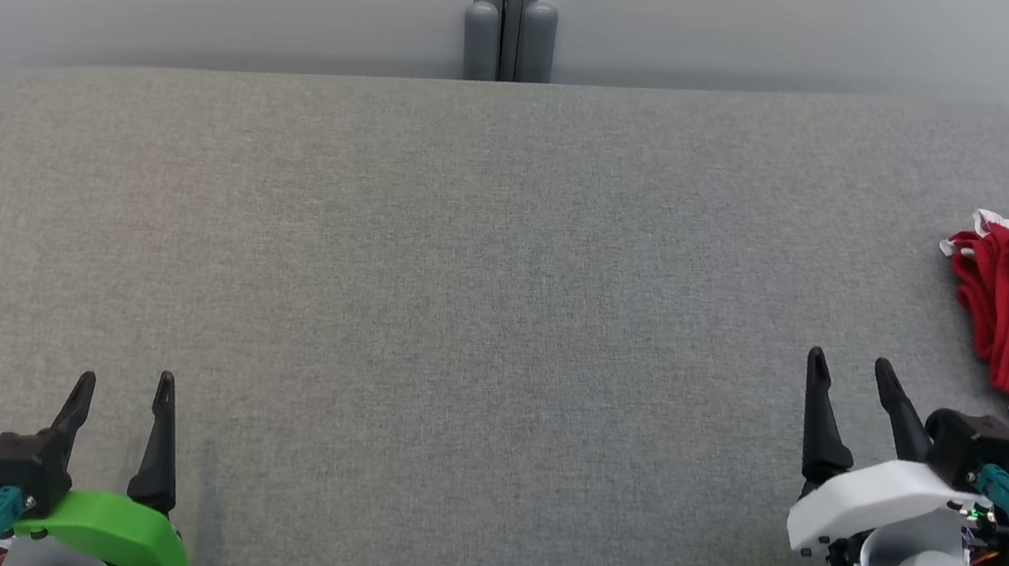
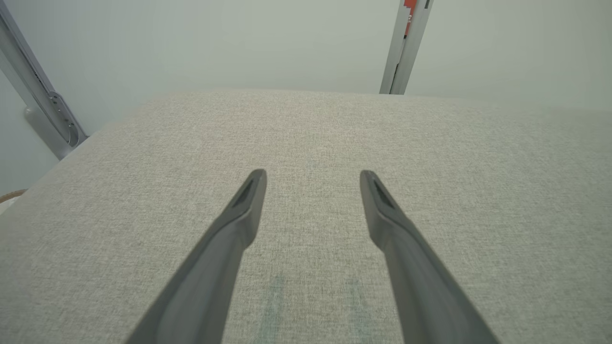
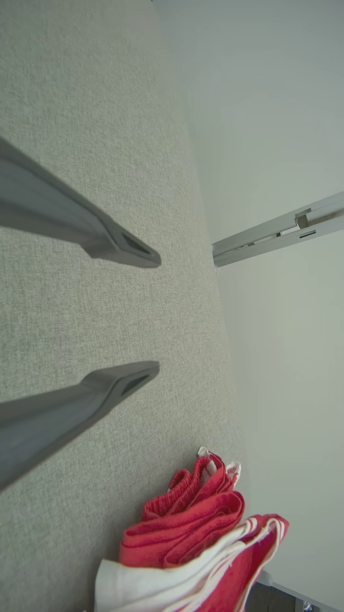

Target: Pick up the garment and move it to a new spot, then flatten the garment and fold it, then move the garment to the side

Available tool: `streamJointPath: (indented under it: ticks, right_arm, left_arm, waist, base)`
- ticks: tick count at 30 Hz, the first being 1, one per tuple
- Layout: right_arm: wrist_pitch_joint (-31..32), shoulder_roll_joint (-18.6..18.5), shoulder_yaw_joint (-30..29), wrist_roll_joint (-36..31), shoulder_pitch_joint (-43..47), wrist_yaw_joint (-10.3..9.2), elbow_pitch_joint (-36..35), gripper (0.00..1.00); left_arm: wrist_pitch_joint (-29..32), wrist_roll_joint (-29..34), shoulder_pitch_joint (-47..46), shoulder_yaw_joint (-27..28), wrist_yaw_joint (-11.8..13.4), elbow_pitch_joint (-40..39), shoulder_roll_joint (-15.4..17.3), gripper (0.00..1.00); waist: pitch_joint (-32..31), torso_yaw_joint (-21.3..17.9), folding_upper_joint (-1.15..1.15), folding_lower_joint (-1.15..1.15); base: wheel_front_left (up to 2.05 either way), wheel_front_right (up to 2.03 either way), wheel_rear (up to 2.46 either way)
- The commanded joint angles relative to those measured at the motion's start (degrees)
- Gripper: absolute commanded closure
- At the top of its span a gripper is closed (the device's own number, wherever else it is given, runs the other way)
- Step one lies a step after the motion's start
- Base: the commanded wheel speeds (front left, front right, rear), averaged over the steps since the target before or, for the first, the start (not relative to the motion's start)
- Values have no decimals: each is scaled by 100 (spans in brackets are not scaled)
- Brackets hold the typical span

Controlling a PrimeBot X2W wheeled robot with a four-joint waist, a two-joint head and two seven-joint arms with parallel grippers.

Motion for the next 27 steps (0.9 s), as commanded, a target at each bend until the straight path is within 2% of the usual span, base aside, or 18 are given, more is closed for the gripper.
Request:
streamJointPath:
  ticks: [1,6,11,12,16,27]
  right_arm:
    - [-20,-28,11,23,154,-11,-34,0]
    - [-20,-22,3,143,407,-11,-6,0]
    - [-20,-28,37,196,532,-11,-8,0]
    - [3,0,35,181,444,0,3,100]
    - [40,47,17,235,556,0,159,100]
    - [367,37,-77,1359,670,-1,-127,100]
  left_arm:
    - [0,22,109,35,11,0,-24,0]
    - [0,-105,290,144,11,-74,-78,0]
    - [0,-316,406,-7,11,-115,-106,0]
    - [2,-330,348,-7,0,-90,-122,100]
    - [29,-386,406,5,-1,93,-172,100]
    - [358,-1543,325,71,0,-74,-167,100]
  waist:
    - [-170,102,0,0]
    - [-302,160,0,0]
    - [-348,219,0,0]
    - [-338,205,0,0]
    - [-342,208,0,0]
    - [-349,209,0,0]
  base:
    - [0,0,0]
    - [0,0,0]
    - [0,0,0]
    - [0,0,0]
    - [0,0,0]
    - [0,0,0]
